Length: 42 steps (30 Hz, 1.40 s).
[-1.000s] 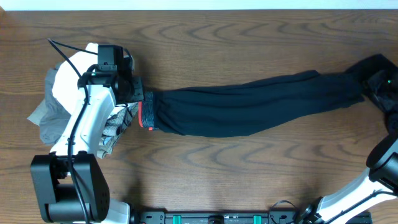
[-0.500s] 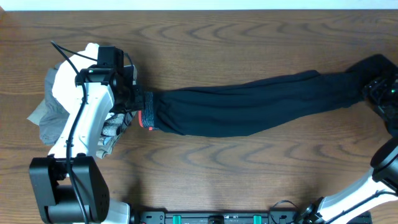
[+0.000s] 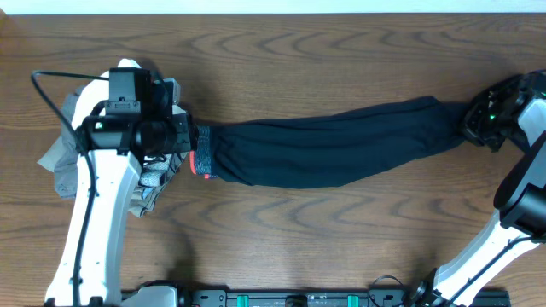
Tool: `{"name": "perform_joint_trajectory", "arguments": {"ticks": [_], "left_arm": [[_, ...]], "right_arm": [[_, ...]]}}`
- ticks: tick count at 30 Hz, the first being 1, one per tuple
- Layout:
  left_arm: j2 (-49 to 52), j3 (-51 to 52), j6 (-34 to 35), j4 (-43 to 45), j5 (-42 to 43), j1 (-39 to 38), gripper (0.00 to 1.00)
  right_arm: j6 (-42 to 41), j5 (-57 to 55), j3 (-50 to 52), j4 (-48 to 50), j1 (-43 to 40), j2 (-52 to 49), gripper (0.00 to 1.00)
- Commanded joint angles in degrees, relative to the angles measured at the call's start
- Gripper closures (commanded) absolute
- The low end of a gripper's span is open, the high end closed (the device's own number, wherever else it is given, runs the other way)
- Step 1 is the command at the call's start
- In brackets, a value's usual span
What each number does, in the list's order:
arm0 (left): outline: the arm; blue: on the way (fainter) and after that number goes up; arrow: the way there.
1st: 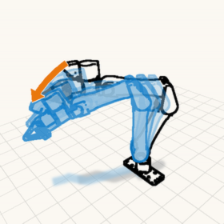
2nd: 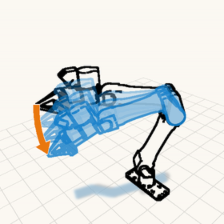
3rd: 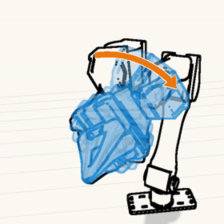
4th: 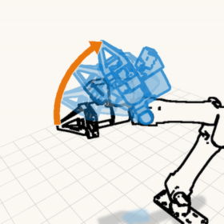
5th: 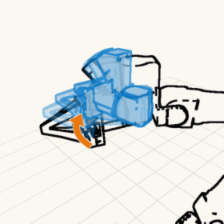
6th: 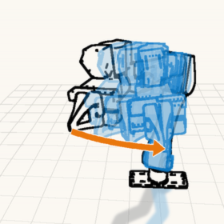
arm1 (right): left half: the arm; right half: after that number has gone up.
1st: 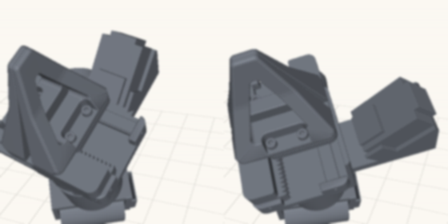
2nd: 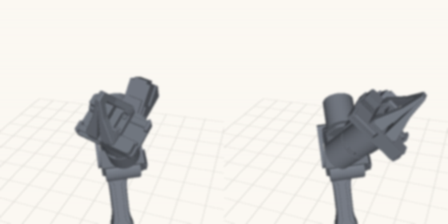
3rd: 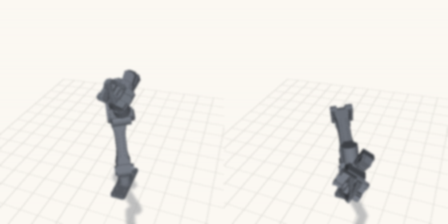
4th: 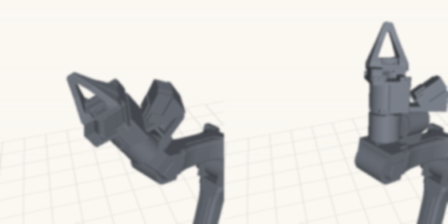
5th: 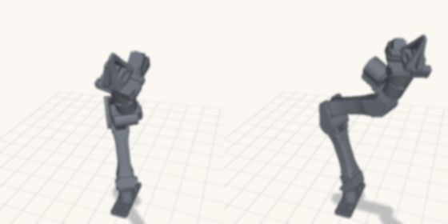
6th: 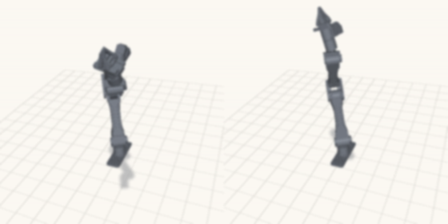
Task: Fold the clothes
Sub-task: 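Stretch the pants taut between left waistband and right cuffs, then fold the cuffs leftward toward the waistband with the right gripper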
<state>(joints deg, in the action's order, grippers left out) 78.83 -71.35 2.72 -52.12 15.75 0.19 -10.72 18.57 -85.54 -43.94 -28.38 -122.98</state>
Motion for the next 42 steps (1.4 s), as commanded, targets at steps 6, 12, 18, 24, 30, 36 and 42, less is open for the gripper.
{"name": "perform_joint_trajectory", "arguments": {"ticks": [6, 12, 18, 24, 30, 36, 42], "left_arm": [[-3.45, -1.01, -0.55, -1.38, 0.26, -0.15, 0.45], [-3.63, -1.01, -0.55, -2.38, 0.28, -0.15, 0.45], [-3.65, -1.01, -0.52, -3.37, 0.28, -0.15, 0.45], [-3.67, -1.01, -0.55, -4.39, 0.28, -0.15, 0.45], [-3.65, -1.01, -0.55, -4.42, 0.28, -0.15, 0.44], [-3.63, -1.01, -0.55, -4.42, 0.26, -0.15, 0.44], [-3.61, -1.01, -0.55, -4.42, 0.26, -0.15, 0.43]], "right_arm": [[-1.92, -7.63, -2.16, -4.72, -2.38, 8.50, 0.99], [0.13, -7.48, -2.64, -5.25, -1.07, 22.18, 0.99], [3.13, -6.29, -2.45, -8.98, 9.53, 25.64, 0.99], [4.09, -6.27, 0.39, -9.20, 25.51, 23.21, 0.99], [4.63, -6.10, 0.90, -9.44, 39.41, 19.52, 0.99], [5.07, -6.08, 0.92, -10.01, 49.27, 16.81, 0.99], [8.87, -6.14, 0.92, -9.84, 56.08, 16.41, 0.99]]}}
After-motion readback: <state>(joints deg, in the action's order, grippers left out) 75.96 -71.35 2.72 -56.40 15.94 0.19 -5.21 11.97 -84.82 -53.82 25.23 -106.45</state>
